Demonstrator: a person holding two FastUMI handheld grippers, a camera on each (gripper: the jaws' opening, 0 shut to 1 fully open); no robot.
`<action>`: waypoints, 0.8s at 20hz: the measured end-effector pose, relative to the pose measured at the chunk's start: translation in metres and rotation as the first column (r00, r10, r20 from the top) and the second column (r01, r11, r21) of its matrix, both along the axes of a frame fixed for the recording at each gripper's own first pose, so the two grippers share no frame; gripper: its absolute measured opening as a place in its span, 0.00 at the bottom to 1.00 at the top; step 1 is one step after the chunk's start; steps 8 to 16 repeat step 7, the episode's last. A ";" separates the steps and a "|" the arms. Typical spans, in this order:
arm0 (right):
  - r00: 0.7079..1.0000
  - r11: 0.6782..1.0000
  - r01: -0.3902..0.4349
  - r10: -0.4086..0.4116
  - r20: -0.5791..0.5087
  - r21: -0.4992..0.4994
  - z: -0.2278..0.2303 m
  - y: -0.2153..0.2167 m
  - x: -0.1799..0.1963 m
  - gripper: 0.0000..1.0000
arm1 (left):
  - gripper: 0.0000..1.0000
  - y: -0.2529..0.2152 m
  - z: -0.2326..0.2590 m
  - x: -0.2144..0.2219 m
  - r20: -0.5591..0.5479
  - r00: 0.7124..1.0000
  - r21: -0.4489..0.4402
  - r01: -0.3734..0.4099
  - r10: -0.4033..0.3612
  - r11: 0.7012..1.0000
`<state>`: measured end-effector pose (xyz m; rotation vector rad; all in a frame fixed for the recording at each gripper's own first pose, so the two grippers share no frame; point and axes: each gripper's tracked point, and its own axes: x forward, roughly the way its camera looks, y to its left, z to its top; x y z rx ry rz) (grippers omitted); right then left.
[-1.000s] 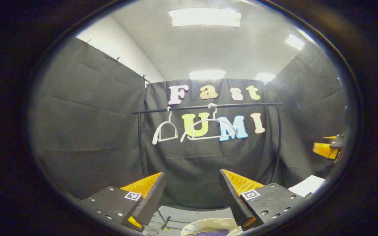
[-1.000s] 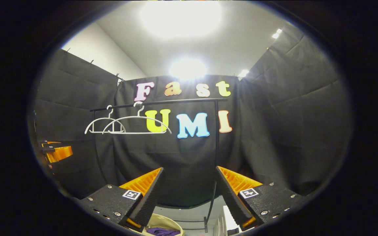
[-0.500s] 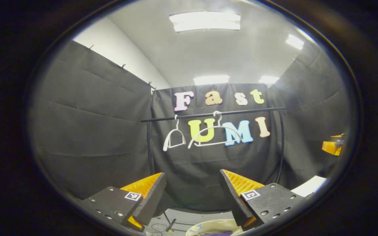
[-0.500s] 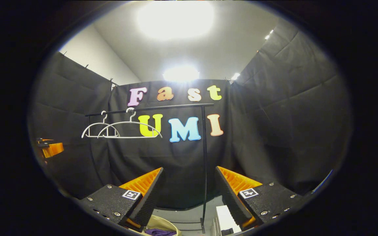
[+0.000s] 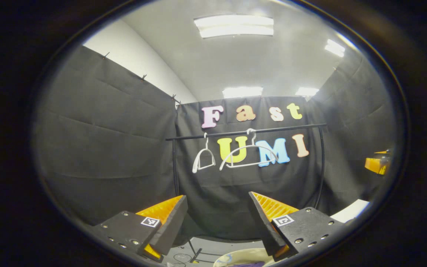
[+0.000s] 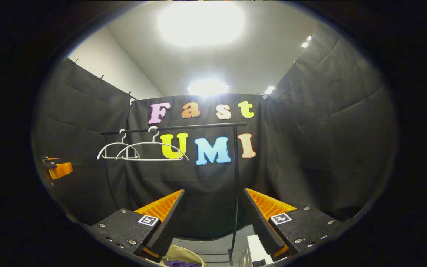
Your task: Grasp the clothes on the hanger with both hands and then place them into the laundry hamper below.
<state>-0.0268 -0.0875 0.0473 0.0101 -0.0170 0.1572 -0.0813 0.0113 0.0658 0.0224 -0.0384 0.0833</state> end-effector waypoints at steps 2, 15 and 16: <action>1.000 1.000 0.003 -0.003 0.002 0.003 0.001 0.002 -0.004 0.94 | 0.99 0.001 0.002 -0.001 0.006 1.000 0.005 0.002 -0.002 1.000; 1.000 1.000 0.017 -0.018 0.016 0.012 0.004 0.001 -0.008 0.93 | 0.99 -0.003 0.004 -0.001 0.013 1.000 0.009 0.013 -0.014 1.000; 1.000 1.000 0.017 -0.018 0.016 0.012 0.004 0.001 -0.008 0.93 | 0.99 -0.003 0.004 -0.001 0.013 1.000 0.009 0.013 -0.014 1.000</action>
